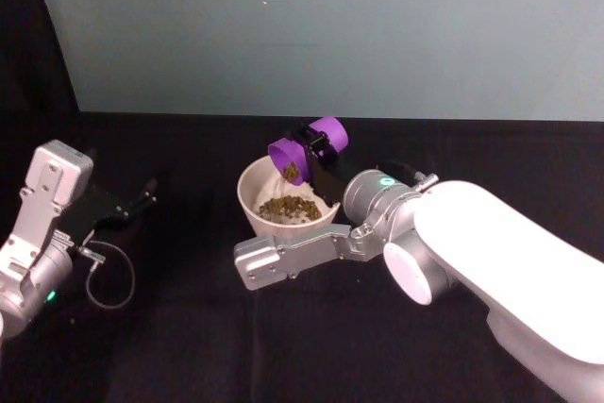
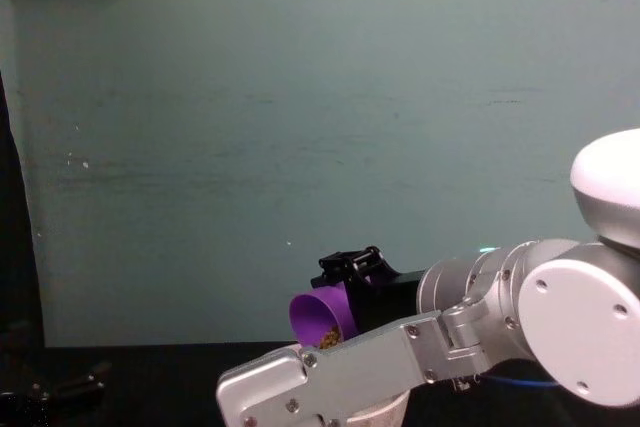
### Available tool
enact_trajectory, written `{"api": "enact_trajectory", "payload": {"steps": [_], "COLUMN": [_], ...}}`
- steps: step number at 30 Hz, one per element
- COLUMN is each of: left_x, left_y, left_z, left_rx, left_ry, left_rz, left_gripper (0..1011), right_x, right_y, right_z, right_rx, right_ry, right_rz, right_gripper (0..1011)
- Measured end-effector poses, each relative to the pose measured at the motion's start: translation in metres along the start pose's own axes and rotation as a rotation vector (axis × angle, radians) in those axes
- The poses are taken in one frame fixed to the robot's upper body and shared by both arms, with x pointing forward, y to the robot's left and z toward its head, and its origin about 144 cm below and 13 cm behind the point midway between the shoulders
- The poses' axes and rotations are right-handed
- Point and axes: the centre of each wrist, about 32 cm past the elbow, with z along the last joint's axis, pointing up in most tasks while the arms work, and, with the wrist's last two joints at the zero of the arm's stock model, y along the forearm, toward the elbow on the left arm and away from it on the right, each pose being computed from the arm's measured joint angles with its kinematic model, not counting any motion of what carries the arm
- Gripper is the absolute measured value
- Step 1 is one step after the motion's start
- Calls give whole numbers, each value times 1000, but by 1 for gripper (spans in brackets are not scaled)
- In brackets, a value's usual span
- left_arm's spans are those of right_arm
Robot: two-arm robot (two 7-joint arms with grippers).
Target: Pick up the cup and pour the mung beans from the cup into the bowl.
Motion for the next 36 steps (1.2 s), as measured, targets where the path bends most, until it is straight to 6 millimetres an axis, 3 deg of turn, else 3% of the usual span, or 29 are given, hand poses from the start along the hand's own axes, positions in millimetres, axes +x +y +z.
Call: {"api": "enact_trajectory", "payload": {"steps": [36], "left_x": [0], "left_y": [0], "left_z": [0], "left_rx": [0], "left_ry": [0], "left_rz": [0], "left_gripper": [1011], "right_x": [-9], "right_y": [-6], "right_z": [17], "right_rx": [-62], "right_ry": [-264], "right_rz": [-49], "right_gripper": [724]}}
